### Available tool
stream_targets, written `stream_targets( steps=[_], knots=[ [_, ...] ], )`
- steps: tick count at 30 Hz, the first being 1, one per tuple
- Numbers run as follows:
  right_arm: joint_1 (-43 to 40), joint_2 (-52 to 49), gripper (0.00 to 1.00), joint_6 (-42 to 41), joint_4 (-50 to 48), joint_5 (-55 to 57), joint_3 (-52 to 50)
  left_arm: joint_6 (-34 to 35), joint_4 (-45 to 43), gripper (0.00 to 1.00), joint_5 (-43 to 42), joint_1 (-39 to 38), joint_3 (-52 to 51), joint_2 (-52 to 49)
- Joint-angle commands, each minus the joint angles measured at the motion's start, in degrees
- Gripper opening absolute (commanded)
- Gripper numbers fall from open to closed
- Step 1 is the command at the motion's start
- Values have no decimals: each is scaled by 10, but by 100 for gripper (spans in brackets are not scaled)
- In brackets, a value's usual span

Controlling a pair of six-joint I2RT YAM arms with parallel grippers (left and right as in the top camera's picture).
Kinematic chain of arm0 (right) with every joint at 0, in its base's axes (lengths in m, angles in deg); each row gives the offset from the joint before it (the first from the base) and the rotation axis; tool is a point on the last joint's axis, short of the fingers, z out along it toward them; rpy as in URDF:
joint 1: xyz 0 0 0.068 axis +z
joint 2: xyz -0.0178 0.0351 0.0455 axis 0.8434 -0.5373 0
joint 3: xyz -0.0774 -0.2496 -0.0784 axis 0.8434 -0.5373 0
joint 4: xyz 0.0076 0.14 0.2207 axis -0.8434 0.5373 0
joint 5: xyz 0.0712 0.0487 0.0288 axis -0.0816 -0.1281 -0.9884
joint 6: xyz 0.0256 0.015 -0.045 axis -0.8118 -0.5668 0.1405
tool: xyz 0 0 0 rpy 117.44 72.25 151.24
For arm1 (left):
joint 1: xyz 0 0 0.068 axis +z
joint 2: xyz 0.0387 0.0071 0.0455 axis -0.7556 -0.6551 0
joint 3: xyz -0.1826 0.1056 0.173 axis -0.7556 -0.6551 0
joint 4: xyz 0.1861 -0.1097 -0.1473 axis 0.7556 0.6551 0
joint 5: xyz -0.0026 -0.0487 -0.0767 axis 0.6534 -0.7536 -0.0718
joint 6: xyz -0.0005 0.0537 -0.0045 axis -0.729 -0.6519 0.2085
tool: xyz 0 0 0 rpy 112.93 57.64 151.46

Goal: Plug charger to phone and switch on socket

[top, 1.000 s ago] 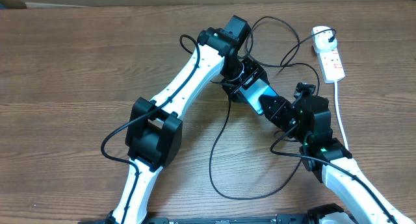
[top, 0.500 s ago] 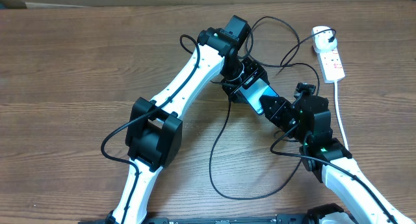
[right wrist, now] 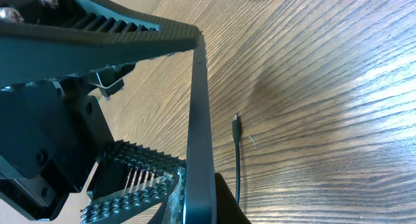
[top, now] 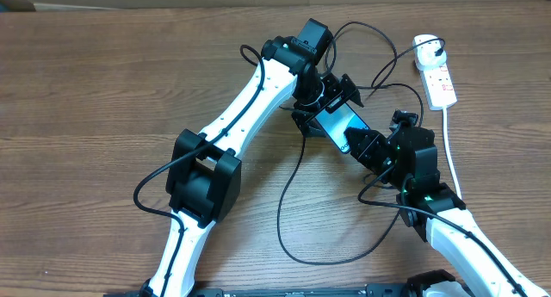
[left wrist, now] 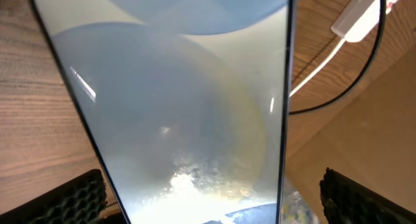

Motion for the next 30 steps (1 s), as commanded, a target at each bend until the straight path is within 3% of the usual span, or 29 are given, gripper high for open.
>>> stream_targets(
  steps=[1, 8, 15, 19, 26, 30],
  knots=[
    [3, 3, 4, 1, -9, 0, 6, -31, -3, 100, 9, -1, 16, 5],
    [2, 3, 4, -1, -18, 1, 6, -66, -16, 100, 22, 23, 16, 7],
    [-33, 15, 4, -17, -31, 0, 6, -123, -16, 100, -29, 99, 16, 30],
    [-57, 21, 4, -42, -48, -14, 6, -195, -37, 100, -105, 151, 16, 50],
    [-62, 21, 4, -136, -135, -101, 6, -402, -62, 100, -373, 215, 16, 64],
    [-61, 21, 4, -213, -176, -127, 6, -430, -35, 100, -387, 218, 16, 64]
  ],
)
